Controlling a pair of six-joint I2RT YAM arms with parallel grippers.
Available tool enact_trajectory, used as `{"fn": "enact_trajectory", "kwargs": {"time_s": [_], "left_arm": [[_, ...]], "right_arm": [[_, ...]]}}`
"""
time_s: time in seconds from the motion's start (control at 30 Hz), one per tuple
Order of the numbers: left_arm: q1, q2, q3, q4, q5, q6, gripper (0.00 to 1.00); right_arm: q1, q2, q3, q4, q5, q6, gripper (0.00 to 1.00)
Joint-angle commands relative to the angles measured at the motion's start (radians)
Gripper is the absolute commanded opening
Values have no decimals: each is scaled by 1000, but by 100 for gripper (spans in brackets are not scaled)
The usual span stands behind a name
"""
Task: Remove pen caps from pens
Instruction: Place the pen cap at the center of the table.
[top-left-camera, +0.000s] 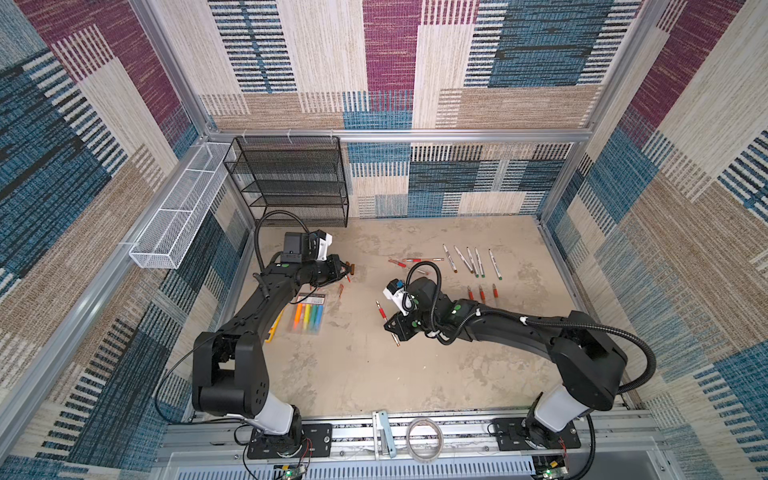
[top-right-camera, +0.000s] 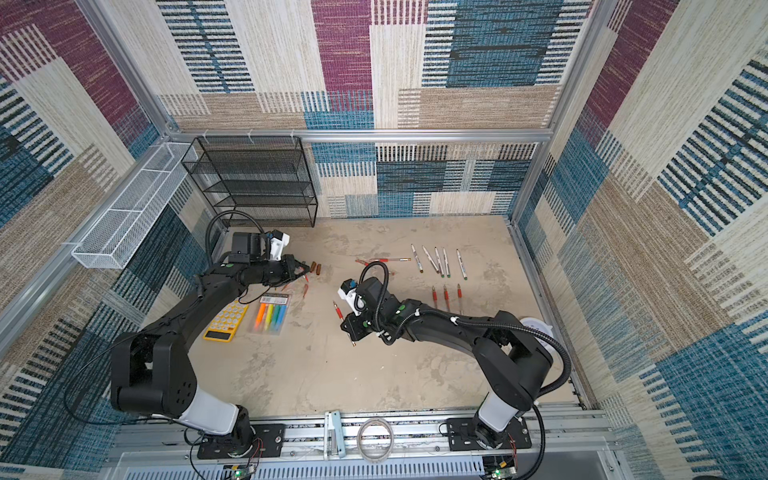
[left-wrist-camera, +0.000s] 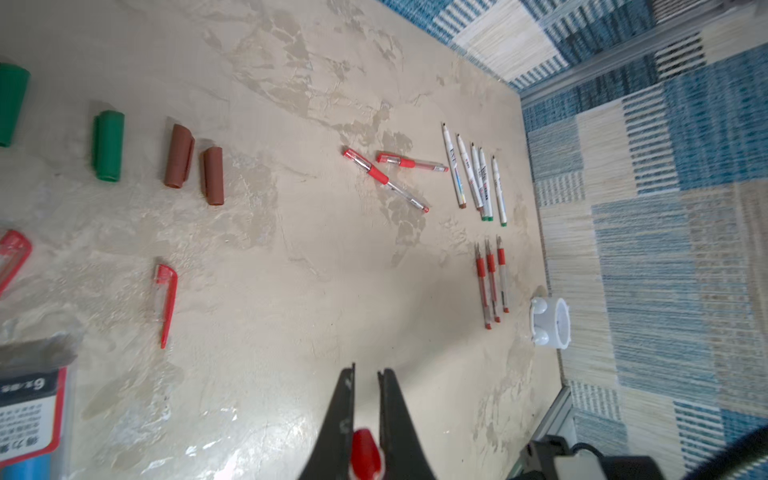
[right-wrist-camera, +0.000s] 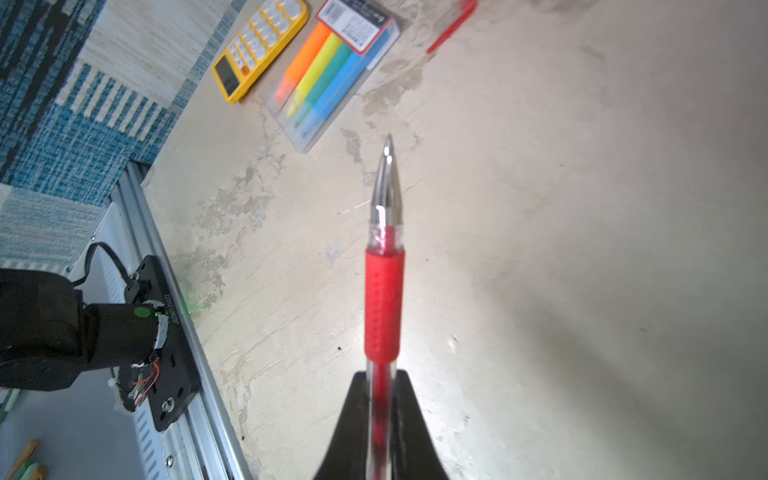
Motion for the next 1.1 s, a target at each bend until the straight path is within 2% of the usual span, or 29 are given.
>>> {"fn": "enact_trajectory", "kwargs": {"time_s": [0.0, 0.27, 0.47, 0.6, 0.87, 1.07], "left_arm": [[-40, 78, 67, -125, -79, 119, 0], [-103, 294, 185, -243, -184, 216, 0], [-105, 408, 269, -302, -296, 234, 1], [-105, 454, 314, -326, -330, 244, 3], [-110, 528, 372, -369, -374, 248, 10], [-116, 534, 377, -380, -399, 250, 22]], "right_arm": [[-40, -61, -36, -2, 56, 46, 0], [-128, -234, -152, -48, 111, 93, 0], [-155, -303, -194, -88, 153, 98, 0], [-169, -333, -216, -83, 159, 102, 1], [-188, -340, -220, -106, 164, 100, 1], [-196, -353, -221, -109, 157, 102, 1]]}}
